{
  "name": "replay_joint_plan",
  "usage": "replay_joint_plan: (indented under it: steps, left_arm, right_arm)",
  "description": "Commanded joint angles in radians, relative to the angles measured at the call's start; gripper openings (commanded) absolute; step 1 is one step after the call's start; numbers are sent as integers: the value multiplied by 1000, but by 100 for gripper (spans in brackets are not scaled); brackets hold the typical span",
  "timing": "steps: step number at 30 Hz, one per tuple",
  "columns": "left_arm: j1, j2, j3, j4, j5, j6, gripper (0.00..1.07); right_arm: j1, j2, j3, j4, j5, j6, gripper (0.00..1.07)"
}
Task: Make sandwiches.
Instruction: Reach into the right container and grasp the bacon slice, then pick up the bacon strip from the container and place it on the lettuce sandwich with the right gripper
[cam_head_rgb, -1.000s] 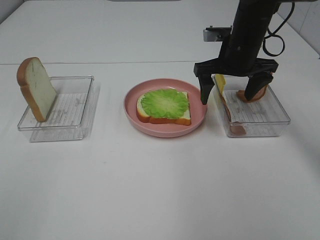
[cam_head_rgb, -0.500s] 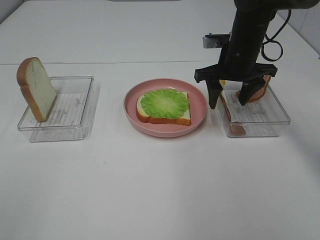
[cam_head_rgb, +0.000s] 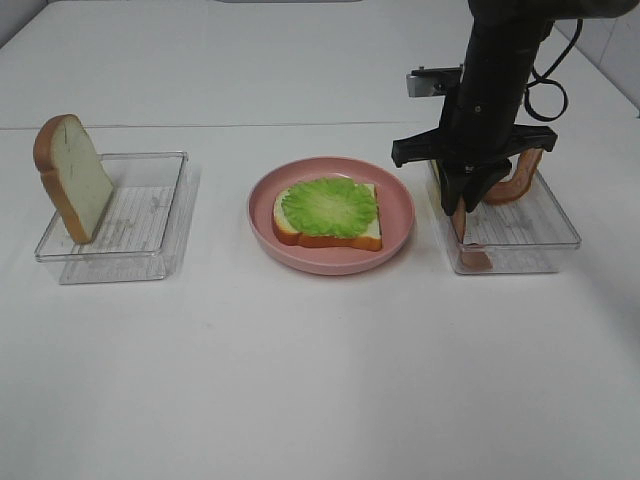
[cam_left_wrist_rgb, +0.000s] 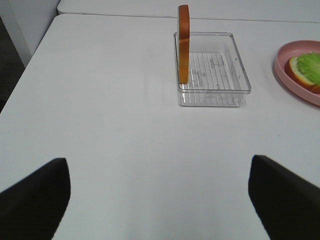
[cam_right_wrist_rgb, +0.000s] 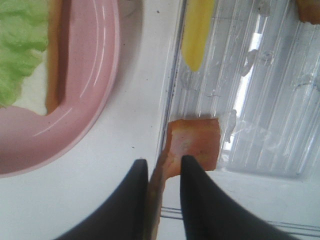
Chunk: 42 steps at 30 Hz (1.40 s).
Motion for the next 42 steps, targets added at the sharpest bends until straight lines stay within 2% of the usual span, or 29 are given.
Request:
replay_joint_plan:
  steps: [1,3,20,25,36,39,41,42]
  left_arm:
    - [4,-18,0,-6,-14,2,88]
    - [4,-18,0,-6,-14,2,88]
    - [4,-18,0,-6,-14,2,88]
    - [4,-18,0,-6,-14,2,88]
    - [4,-18,0,-6,-14,2,88]
    - [4,-18,0,-6,-14,2,88]
    - [4,-18,0,-6,-14,2,88]
    - [4,-18,0,-6,-14,2,88]
  right_arm:
    - [-3,6,-4,-8,-6,-2,11]
    - [-3,6,-4,-8,1,-1,0]
    - [-3,6,-4,-6,12,-2,0]
    - [-3,-7,-4,33,27,-3,0]
    - [-3,-235,-6,46,41,5,0]
    - [-2,-299,-6,85,24,-1,0]
    - [1,-337,-19,186,-8,-42,0]
    - [1,-337,-19,186,-8,-42,0]
